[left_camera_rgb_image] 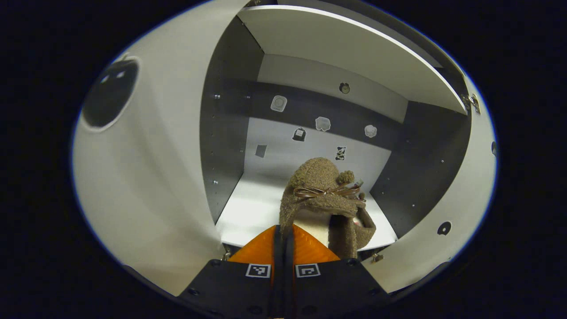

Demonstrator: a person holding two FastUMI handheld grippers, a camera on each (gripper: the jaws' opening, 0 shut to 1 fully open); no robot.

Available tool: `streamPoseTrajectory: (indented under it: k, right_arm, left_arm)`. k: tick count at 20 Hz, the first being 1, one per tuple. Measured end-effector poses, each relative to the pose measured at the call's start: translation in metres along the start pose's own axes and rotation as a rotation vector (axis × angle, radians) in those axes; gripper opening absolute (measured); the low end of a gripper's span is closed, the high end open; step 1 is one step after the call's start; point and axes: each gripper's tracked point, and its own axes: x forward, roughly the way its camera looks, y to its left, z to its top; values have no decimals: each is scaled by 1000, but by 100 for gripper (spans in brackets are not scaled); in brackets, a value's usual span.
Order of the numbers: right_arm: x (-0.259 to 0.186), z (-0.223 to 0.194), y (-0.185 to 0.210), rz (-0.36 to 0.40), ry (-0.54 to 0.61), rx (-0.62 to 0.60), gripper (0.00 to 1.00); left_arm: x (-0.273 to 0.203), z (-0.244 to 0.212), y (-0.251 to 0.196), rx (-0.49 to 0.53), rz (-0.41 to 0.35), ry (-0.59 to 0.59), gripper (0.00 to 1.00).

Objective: Grab one shoe with the right hand and put it into the shoe cabinet, grab the other shoe with the left hand and put it into the shoe cabinet; then close the right door with the right hand and the left door with the left hand.

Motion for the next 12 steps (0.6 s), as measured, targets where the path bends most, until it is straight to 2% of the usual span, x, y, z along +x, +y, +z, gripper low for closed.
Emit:
streamPoseTrajectory:
  k: [4, 9, 12]
  right_arm:
    - [6, -1, 1, -12, 13, 19, 94]
    - [10, -3, 1, -33, 25, 34, 93]
    - [10, -4, 0, -46, 34, 37, 94]
  left_arm:
    - [53, 3, -3, 12, 4, 27, 6]
    - [112, -32, -4, -29, -5, 137, 6]
    - [136, -55, 3, -44, 14, 198, 6]
